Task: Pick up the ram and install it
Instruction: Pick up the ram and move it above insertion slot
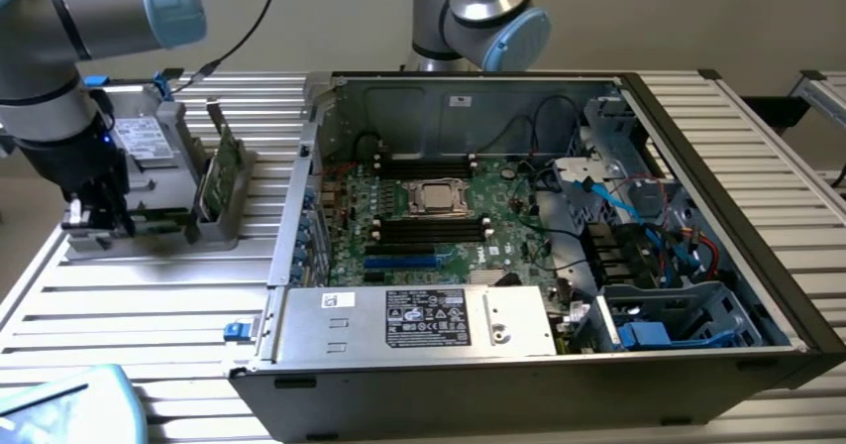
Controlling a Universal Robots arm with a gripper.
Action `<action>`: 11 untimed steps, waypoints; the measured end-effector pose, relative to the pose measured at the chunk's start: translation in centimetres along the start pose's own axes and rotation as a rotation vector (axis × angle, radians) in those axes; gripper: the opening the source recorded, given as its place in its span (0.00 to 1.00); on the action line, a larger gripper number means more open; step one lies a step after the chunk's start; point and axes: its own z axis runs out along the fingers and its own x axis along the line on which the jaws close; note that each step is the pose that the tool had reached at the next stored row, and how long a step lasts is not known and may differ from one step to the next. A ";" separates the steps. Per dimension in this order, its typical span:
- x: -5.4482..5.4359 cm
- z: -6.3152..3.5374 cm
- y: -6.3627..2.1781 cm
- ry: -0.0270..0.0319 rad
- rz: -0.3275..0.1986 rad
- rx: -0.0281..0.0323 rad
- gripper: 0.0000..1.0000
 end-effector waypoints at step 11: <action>0.0 -0.83 0.08 0.0000 0.000 0.0000 0.15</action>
